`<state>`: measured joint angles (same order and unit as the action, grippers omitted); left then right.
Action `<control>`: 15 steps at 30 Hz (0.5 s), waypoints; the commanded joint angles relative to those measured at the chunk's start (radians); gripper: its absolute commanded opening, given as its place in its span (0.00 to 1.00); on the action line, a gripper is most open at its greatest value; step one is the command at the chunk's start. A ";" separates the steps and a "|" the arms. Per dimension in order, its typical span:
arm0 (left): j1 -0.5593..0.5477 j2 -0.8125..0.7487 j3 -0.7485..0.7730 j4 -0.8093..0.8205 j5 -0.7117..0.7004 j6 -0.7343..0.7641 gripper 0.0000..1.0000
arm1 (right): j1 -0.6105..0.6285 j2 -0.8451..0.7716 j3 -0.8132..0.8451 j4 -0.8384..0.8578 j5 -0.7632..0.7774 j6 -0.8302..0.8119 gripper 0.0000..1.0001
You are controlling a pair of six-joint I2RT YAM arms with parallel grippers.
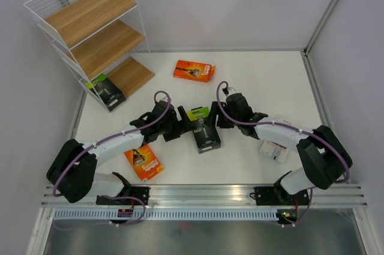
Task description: Place and organize the shaving razors onto the shelf
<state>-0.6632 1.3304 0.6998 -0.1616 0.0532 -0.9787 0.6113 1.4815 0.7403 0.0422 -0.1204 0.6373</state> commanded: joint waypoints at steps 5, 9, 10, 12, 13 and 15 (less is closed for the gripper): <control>-0.003 0.055 -0.013 0.088 0.011 -0.032 0.91 | -0.001 0.161 0.108 -0.038 0.022 -0.177 0.64; -0.003 0.070 -0.006 0.103 0.037 -0.017 0.91 | -0.025 0.215 0.077 0.021 -0.060 -0.105 0.51; -0.003 0.076 -0.006 0.108 0.042 -0.002 0.91 | -0.036 0.211 0.055 0.034 -0.077 -0.088 0.47; -0.003 0.090 0.010 0.114 0.048 0.024 0.90 | -0.064 0.197 0.030 0.054 -0.094 -0.067 0.42; -0.003 0.108 0.016 0.114 0.050 0.041 0.89 | -0.076 0.171 0.001 0.077 -0.107 -0.056 0.41; -0.003 0.136 0.036 0.116 0.050 0.051 0.89 | -0.100 0.146 -0.030 0.099 -0.113 -0.050 0.41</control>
<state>-0.6632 1.4292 0.6960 -0.0853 0.0837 -0.9691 0.5396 1.6363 0.7834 0.1776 -0.2230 0.5774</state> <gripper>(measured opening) 0.898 0.432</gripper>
